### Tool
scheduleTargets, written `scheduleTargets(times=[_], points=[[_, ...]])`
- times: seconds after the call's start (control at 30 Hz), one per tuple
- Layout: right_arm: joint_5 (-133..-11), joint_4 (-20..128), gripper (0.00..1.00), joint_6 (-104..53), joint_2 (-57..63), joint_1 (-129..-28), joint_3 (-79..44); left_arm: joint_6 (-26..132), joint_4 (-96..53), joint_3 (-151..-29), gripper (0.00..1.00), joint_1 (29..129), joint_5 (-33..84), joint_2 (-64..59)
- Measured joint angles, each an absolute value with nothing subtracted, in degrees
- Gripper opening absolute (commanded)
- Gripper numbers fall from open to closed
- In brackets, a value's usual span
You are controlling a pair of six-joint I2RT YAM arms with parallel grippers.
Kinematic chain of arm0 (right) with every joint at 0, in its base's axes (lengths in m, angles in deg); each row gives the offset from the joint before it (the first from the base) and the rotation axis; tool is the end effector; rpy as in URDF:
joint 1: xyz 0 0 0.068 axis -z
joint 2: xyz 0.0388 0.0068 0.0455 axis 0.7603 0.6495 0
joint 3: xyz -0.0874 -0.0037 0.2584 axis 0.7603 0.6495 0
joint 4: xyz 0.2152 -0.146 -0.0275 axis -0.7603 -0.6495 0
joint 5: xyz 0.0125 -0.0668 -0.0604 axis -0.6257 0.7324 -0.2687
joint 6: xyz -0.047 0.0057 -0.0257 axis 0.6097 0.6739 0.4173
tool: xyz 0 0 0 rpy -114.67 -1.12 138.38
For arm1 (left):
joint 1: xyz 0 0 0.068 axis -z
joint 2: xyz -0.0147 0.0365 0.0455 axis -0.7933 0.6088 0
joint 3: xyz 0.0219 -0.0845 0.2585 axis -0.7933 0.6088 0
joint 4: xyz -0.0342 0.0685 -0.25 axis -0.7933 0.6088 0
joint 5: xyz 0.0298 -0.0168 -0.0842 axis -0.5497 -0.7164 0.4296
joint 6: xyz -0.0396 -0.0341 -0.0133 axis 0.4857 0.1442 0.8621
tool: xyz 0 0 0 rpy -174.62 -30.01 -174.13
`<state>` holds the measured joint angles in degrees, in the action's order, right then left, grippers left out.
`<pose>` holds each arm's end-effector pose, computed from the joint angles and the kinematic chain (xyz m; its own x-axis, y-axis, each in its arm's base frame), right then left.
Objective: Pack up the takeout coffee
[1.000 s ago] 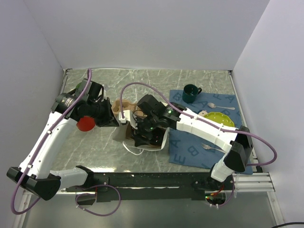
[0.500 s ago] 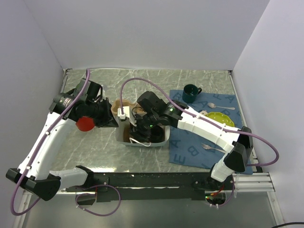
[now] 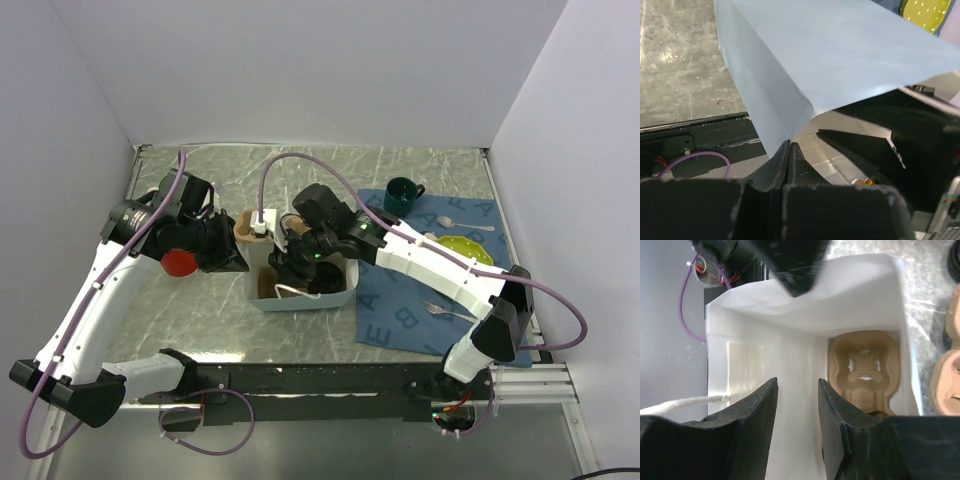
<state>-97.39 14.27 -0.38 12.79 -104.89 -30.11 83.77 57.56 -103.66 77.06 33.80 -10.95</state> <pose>0.1819 0.2977 0.3553 -0.0829 -0.5774 -0.8122 -0.9915 -0.0340 0.1253 0.1670 -0.0874 0.3996 -0.9317 -0.2867 -0.2229 -0.1300 0.8364 -0.5324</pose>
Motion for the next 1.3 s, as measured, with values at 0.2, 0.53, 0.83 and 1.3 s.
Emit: scheduleTargets(times=[0.2,0.53,0.83,1.3], points=[[-97.3,15.9,0.43,-2.4,12.4,-103.8,-30.1,84.1,57.7,-103.7,0.01,77.1,33.9,-10.9],[-100.3,17.2,0.43,-3.6,10.6,-102.7,-30.4,84.1,57.7,-104.8,0.01,76.8,33.8,-9.2],[-103.0,13.8,0.41,-3.4,10.9,-102.1,-32.8,83.4,57.8,-108.3,0.16,75.6,33.5,-5.1],[-97.0,12.7,0.36,-2.7,11.3,-101.3,-34.9,81.4,58.0,-109.8,0.27,74.6,32.2,-3.7]])
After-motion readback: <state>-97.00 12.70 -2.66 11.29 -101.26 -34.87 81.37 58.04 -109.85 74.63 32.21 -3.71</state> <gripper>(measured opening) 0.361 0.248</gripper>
